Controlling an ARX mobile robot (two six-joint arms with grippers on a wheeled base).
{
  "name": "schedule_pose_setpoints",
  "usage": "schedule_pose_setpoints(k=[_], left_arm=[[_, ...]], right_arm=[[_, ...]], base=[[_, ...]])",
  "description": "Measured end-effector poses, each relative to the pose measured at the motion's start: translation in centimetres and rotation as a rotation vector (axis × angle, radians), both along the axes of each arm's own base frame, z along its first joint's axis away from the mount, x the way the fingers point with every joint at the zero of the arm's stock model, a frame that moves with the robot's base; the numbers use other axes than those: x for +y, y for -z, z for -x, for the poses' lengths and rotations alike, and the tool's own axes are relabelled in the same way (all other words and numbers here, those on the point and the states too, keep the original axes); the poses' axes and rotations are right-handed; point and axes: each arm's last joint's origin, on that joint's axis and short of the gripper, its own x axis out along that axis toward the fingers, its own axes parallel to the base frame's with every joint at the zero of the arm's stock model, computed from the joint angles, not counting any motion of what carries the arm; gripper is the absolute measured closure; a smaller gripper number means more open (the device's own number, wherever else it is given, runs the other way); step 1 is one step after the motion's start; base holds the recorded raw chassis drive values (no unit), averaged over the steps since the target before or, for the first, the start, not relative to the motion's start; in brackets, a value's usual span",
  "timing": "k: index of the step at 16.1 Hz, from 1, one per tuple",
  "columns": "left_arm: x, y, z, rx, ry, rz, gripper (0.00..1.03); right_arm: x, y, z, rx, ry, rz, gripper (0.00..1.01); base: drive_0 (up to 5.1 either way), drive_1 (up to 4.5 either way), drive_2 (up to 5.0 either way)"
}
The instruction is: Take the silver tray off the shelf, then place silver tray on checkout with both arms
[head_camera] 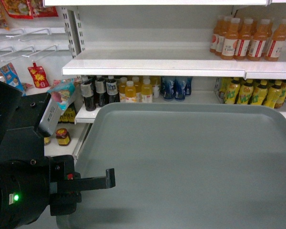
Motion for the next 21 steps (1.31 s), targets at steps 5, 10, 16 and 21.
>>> schedule_pose_setpoints(k=[5, 10, 16, 21], left_arm=[[0.01, 0.06, 0.02, 0.004, 0.000, -0.002, 1.00], [0.01, 0.04, 0.01, 0.004, 0.000, -0.002, 1.00], [0.00, 0.03, 0.00, 0.002, 0.000, -0.001, 1.00], [0.00, 0.00, -0.01, 0.000, 0.000, 0.000, 1.00]], right_arm=[[0.01, 0.08, 0.05, 0.008, 0.000, -0.001, 0.98], [0.00, 0.02, 0.00, 0.001, 0.000, 0.000, 0.98], [0.00, 0.04, 0.02, 0.005, 0.000, -0.001, 0.98], [0.00, 0.03, 0.02, 0.004, 0.000, -0.001, 0.98]], base=[[0.0, -4.24, 4.3], [0.0, -4.27, 4.3], [0.0, -4.27, 4.3], [0.1, -4.15, 4.4]])
